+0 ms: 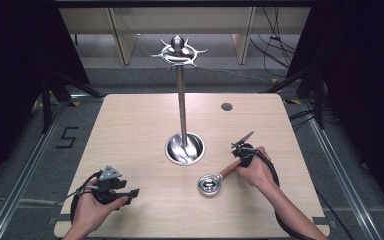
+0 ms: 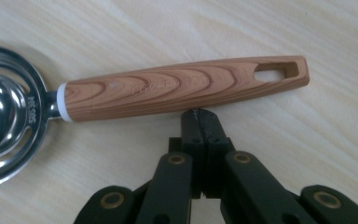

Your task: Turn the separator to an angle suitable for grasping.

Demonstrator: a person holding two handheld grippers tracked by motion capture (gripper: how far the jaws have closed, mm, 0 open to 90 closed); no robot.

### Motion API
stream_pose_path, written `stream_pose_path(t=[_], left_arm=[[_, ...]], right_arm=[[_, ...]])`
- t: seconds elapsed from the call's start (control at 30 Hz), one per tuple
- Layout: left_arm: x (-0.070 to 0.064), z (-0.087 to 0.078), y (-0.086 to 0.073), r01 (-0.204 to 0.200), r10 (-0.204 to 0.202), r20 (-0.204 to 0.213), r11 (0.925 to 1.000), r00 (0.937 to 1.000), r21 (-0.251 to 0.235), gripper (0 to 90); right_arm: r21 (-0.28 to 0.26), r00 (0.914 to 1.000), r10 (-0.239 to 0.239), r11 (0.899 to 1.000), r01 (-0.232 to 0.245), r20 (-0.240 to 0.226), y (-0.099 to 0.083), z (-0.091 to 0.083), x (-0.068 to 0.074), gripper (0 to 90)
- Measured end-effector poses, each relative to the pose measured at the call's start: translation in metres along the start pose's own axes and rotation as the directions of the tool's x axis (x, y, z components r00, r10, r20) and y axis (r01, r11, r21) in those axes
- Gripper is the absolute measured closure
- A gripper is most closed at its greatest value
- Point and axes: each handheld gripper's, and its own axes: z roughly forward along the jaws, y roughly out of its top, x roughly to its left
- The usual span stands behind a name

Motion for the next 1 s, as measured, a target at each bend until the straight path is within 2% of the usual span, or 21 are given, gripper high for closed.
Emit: stream_pose_path(t=[0.03,0.07,0.13,0.27,0.3,0.33,0.4,0.43,0.47,0.5,0.53,0.57,0.6,0.63,0.73,0.8,0.83,0.87,0.9,0.93,1.0], left_arm=[[0.0,0.0,0.0,-0.001,0.001,0.0,1.0,1.0,-0.001,40.0],[0.0,0.0,0.0,-0.002,0.002,0.0,1.0,1.0,-0.001,40.0],[0.001,0.0,0.0,-0.004,0.004,0.0,1.0,1.0,0.001,40.0],[0.0,0.0,0.0,-0.002,0.002,-0.001,1.0,1.0,-0.002,40.0],[0.0,0.0,0.0,-0.002,0.002,0.0,1.0,1.0,-0.002,40.0],[0.0,0.0,0.0,-0.002,0.002,0.0,1.0,1.0,-0.002,40.0],[0.001,0.0,0.0,-0.001,0.001,-0.001,1.0,1.0,-0.005,40.0],[0.001,0.0,0.0,0.001,-0.001,-0.002,1.0,1.0,-0.007,40.0],[0.001,0.0,0.0,0.001,-0.001,-0.002,1.0,1.0,-0.007,40.0],[0.001,0.0,0.001,0.0,0.0,-0.001,1.0,1.0,0.0,40.0],[0.001,0.0,0.0,0.003,-0.003,-0.002,1.0,1.0,-0.009,40.0],[0.001,0.0,0.001,0.0,0.0,-0.004,1.0,1.0,-0.004,40.0],[0.001,0.0,0.001,-0.004,0.004,-0.006,1.0,1.0,-0.008,40.1],[0.001,0.0,0.001,0.001,-0.001,0.0,1.0,1.0,-0.007,40.1],[0.001,0.0,0.001,0.003,-0.003,-0.002,1.0,1.0,-0.001,40.0],[0.001,0.001,0.001,0.009,-0.009,-0.002,1.0,1.0,-0.004,40.3],[0.001,0.001,0.001,0.01,-0.01,0.0,0.9999,1.0,0.003,40.3],[0.002,0.002,0.001,0.011,-0.011,0.001,0.9999,0.9999,0.001,40.4],[0.002,0.002,0.001,0.016,-0.016,0.001,0.9999,0.9999,-0.002,40.4],[0.002,0.003,0.001,0.018,-0.018,0.0,0.9998,0.9998,-0.004,40.4],[0.002,0.002,0.001,0.018,-0.018,-0.001,0.9998,0.9998,0.001,40.6]], right_arm=[[0.009,0.9993,-0.036,0.999,0.036,0.005,0.002,0.001,-0.001,90.0],[0.005,0.9989,0.007,1.0,-0.007,-0.047,0.004,0.001,0.001,90.0],[-0.008,0.9988,-0.018,1.0,0.018,-0.044,0.006,0.003,0.001,90.0],[-0.012,0.9987,-0.02,1.0,0.019,-0.046,0.011,0.005,0.004,90.0],[0.0,0.9997,-0.024,1.0,0.024,0.003,0.012,0.005,0.006,90.0],[-0.002,0.9992,-0.04,0.999,0.04,0.002,0.013,0.005,0.007,90.0],[-0.017,0.9984,-0.022,1.0,0.021,-0.053,0.014,0.007,0.008,90.0],[-0.006,0.9988,-0.004,1.0,0.004,-0.048,0.015,0.006,0.012,90.0],[-0.016,0.9996,-0.028,0.999,0.028,-0.006,0.015,0.007,0.014,90.0],[-0.022,0.9986,-0.052,0.998,0.052,-0.012,0.015,0.008,0.013,90.0],[-0.023,0.9981,-0.02,1.0,0.019,-0.058,0.016,0.007,0.016,90.0],[-0.034,0.9974,-0.024,0.999,0.021,-0.069,0.017,0.008,0.017,90.0],[-0.038,0.9979,-0.037,0.999,0.035,-0.052,0.017,0.009,0.018,90.0],[-0.039,0.9973,-0.028,0.999,0.025,-0.068,0.017,0.009,0.022,90.0],[-0.052,0.996,-0.042,0.998,0.038,-0.078,0.017,0.008,0.028,90.0],[-0.064,0.9955,-0.069,0.996,0.064,-0.065,0.016,0.008,0.026,90.0],[-0.042,0.9971,-0.015,0.999,0.012,-0.075,0.016,0.005,0.029,90.0],[-0.035,0.9998,-0.015,0.999,0.014,-0.016,0.016,0.002,0.03,90.0],[-0.04,0.9996,-0.02,0.999,0.02,-0.018,0.015,0.0,0.029,89.1],[-0.034,0.9998,0.006,0.999,-0.007,-0.021,0.015,-0.004,0.028,87.8],[-0.065,0.9987,0.05,0.997,-0.051,-0.01,0.014,-0.009,0.026,83.4]])
